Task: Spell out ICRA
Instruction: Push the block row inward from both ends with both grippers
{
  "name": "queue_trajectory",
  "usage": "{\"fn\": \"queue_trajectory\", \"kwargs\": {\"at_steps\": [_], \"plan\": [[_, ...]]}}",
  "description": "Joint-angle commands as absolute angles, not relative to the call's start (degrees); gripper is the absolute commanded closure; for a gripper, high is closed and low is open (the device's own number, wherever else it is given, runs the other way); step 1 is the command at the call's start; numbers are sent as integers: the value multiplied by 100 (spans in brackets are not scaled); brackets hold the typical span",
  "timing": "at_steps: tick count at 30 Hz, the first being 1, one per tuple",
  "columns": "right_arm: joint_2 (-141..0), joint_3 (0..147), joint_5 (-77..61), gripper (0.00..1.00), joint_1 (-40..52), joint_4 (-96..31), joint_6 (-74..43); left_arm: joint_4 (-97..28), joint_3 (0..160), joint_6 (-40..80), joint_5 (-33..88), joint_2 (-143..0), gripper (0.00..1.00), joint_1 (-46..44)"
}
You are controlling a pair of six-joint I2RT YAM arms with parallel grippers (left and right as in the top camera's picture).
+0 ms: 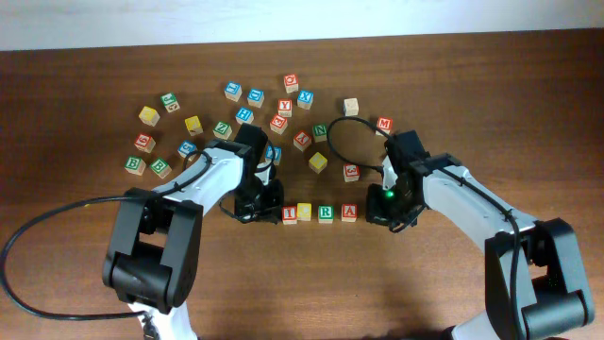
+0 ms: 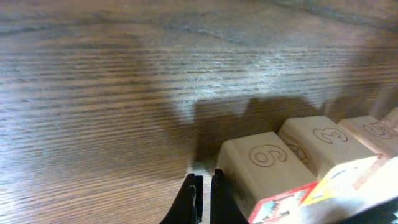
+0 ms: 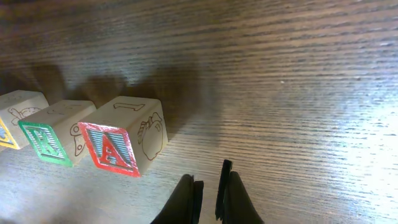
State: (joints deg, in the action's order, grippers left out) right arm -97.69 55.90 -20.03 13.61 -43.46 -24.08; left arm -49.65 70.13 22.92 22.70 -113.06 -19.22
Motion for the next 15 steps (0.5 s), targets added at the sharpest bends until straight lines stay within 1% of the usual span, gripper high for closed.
{"fn": "queue_trajectory", "kwargs": {"at_steps": [1, 5, 10, 15], "plan": [[-9789, 5555, -1994, 94, 1391, -4364, -2451, -4956, 7011, 2198, 1876, -11399, 100, -1949], [-9791, 5555, -1992, 94, 1391, -4364, -2451, -4958, 7011, 2244, 1400, -11399, 100, -1890], [-9791, 5555, -1992, 94, 1391, -4355, -2451, -5212, 7011, 2241, 1406, -11399, 100, -1892], [-9791, 5555, -1992, 94, 1391, -4320, -2451, -5107, 7011, 2241, 1391, -11399, 100, -1892]]}}
